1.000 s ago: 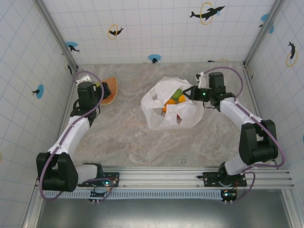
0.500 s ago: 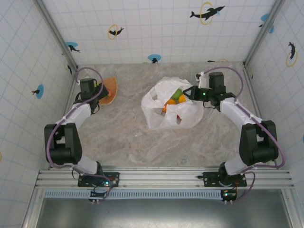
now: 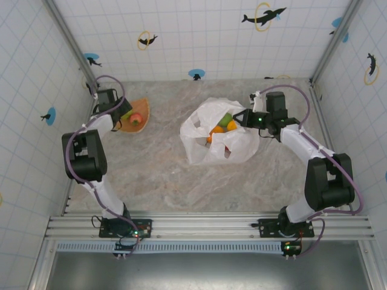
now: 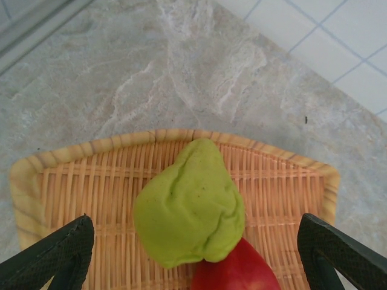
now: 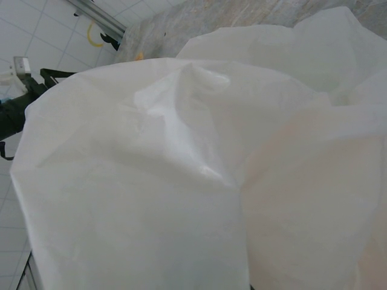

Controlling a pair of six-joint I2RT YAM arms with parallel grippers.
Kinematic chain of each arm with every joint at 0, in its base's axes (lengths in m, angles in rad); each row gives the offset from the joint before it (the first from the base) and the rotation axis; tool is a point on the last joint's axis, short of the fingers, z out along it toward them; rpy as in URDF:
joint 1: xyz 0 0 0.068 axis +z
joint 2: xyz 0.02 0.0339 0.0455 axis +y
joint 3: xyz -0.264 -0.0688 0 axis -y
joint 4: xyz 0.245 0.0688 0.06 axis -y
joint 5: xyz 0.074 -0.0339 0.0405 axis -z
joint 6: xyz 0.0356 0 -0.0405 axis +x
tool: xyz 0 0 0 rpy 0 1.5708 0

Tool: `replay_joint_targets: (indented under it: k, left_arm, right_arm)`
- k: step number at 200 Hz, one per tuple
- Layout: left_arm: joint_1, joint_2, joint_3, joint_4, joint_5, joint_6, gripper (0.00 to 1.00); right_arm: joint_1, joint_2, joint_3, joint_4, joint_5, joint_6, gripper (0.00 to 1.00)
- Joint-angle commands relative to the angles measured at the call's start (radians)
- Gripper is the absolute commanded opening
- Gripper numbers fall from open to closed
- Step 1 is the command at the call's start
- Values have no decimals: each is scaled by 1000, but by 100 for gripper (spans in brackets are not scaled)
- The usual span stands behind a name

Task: Place the fruits into the plastic bag

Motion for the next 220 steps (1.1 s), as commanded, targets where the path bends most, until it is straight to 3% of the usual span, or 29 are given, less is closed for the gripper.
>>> replay_joint_targets:
  k: [1,87,133,177,220]
  left_arm:
    - [12,69,83,-45,43,18,89]
    - [12,222,187,-92,67,28,88]
    - [13,242,196,-101,61,35,78]
    - [12,191,195,-103,33,44,64]
    - [13,13,119,-62,48,19,61]
  right_arm:
    - [-3,-11,-1,7,-10,-7,0]
    - [-5,15,6,12,-17,-8,0]
    - [-6,19,-1,13,-21,-7,0]
    - [-5,9,-12,13,-21,-8,0]
    - [-6,-6,-23,15,-15,-8,0]
